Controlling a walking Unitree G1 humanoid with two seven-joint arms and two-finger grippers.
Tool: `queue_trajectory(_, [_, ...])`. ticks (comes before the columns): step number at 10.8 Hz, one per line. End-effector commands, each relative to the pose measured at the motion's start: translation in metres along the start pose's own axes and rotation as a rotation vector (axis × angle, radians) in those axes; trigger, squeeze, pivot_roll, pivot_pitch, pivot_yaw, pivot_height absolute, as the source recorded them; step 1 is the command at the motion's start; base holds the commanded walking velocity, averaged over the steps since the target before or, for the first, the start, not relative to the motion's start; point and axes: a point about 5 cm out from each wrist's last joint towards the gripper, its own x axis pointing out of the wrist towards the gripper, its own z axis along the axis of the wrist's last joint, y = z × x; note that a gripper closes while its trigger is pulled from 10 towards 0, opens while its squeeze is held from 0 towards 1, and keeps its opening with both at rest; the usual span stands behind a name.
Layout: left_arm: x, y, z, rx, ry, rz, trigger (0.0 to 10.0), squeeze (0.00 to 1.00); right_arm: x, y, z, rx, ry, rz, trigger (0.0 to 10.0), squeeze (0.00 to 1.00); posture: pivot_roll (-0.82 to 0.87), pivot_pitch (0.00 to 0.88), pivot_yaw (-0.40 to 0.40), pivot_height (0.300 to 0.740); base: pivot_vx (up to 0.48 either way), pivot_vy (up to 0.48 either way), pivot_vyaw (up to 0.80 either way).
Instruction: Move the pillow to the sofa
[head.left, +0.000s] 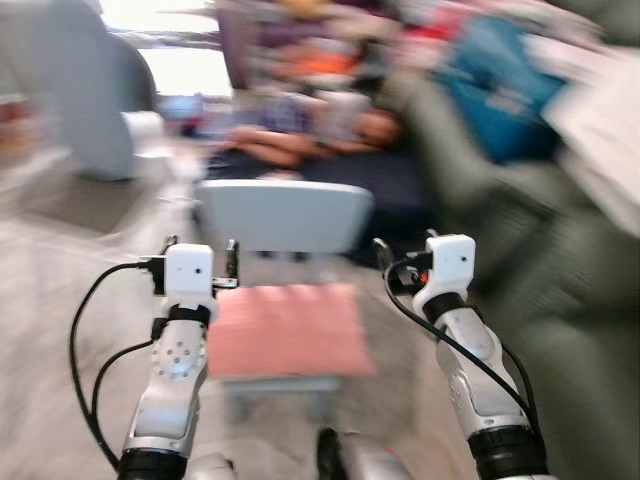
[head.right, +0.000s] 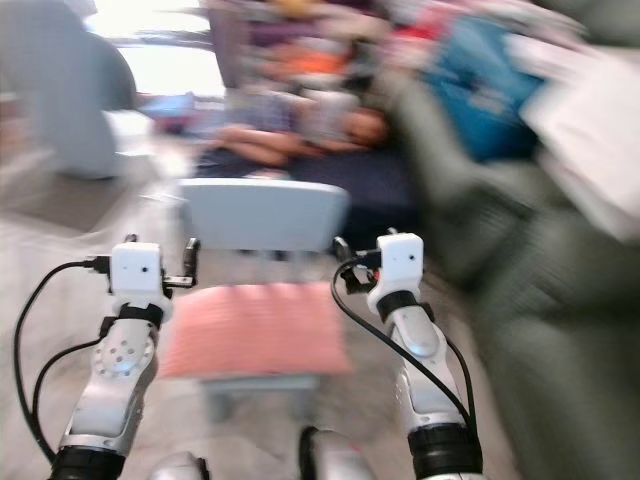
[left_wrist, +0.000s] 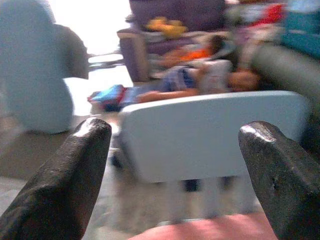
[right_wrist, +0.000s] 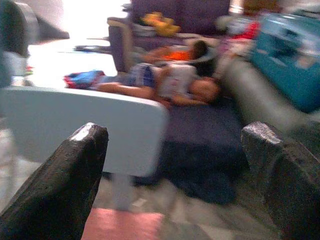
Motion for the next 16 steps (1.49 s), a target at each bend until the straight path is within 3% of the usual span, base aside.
queue_trajectory(1, [0.002, -0.001, 0.000, 0.009, 0.010, -0.008, 10.0, 0.00, -0.002, -0.005, -0.005, -0.004, 0.024, -0.020, 10.0, 0.00, -0.03, 0.102, -0.068, 0.740, 0.000, 0.000, -0.80])
queue_trajectory(3, [0.003, 0.012, 0.000, 0.058, 0.009, 0.031, 10.0, 0.00, -0.004, -0.012, -0.002, 0.013, 0.010, -0.045, 10.0, 0.00, -0.03, 0.116, -0.059, 0.740, 0.000, 0.000, -0.26])
queue_trajectory(5, [-0.008, 0.028, -0.004, 0.108, 0.026, 0.081, 10.0, 0.00, -0.013, -0.005, -0.008, 0.058, 0.021, -0.031, 10.0, 0.00, -0.02, 0.137, -0.050, 0.740, 0.000, 0.000, 0.00])
queue_trajectory(9, [-0.021, 0.028, -0.010, 0.112, 0.052, 0.086, 10.0, 0.00, -0.022, 0.003, -0.015, 0.090, 0.040, -0.006, 10.0, 0.00, -0.01, 0.136, -0.058, 0.740, 0.000, 0.000, 0.00])
queue_trajectory(13, [-0.020, 0.040, -0.008, 0.126, 0.048, 0.135, 10.0, 0.00, -0.022, -0.002, -0.014, 0.088, 0.043, -0.006, 10.0, 0.00, -0.01, 0.143, -0.060, 0.686, 0.000, 0.000, 0.00])
queue_trajectory(16, [-0.020, 0.038, -0.007, 0.126, 0.048, 0.128, 10.0, 0.00, -0.020, -0.001, -0.013, 0.091, 0.046, 0.002, 10.0, 0.00, -0.01, 0.150, -0.059, 0.631, 0.000, 0.000, 0.00])
